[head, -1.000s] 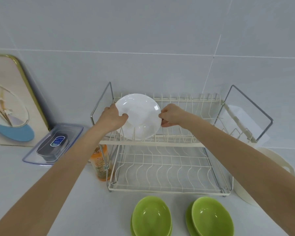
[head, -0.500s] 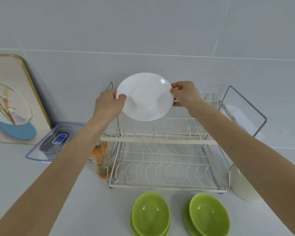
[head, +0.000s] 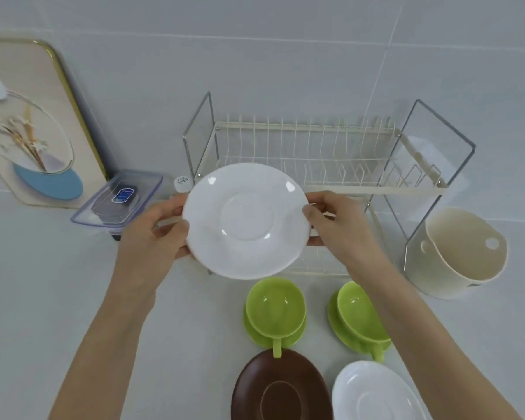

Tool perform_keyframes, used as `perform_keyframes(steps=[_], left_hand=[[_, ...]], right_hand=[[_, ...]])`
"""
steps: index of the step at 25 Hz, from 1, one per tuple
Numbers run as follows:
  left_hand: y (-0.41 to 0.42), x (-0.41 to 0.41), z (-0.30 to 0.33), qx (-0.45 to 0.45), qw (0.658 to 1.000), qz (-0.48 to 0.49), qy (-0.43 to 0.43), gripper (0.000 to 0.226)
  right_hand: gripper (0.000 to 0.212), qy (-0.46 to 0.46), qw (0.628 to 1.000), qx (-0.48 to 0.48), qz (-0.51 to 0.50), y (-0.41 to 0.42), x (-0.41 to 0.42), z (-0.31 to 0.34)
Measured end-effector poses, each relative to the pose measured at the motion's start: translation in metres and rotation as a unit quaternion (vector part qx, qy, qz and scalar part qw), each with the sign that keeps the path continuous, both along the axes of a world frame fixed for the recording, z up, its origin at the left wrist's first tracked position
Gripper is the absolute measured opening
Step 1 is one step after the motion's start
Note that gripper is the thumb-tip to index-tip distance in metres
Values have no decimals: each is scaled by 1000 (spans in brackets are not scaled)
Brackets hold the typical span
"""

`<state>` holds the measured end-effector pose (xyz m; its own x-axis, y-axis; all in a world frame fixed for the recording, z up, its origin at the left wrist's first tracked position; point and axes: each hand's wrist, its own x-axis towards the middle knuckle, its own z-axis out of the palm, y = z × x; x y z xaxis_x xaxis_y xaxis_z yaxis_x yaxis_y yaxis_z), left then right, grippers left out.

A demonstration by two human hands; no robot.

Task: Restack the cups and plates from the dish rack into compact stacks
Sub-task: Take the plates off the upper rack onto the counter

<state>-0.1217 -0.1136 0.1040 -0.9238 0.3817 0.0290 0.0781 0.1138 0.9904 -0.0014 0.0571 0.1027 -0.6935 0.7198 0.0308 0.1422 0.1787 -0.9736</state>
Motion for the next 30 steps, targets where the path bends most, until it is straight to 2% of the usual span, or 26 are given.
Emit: perform_keyframes(steps=[10,16,23,30], left_hand=[[-82,31,-87,-91,989,33,-111,32],[-107,31,-127,-152,971,59,-175,33],[-117,30,-167,-195,945,105,-240,36],[-113,30,-181,-235,940,111,-221,37]], right_hand=[[15,-157,983,-75,60,-70,20,-109],[27,-247,954,-91,141,-104,16,-150],[19,-288,930,-129,188,-118,4,-173],[35,-307,913,-117,244,-114,-2,-178]])
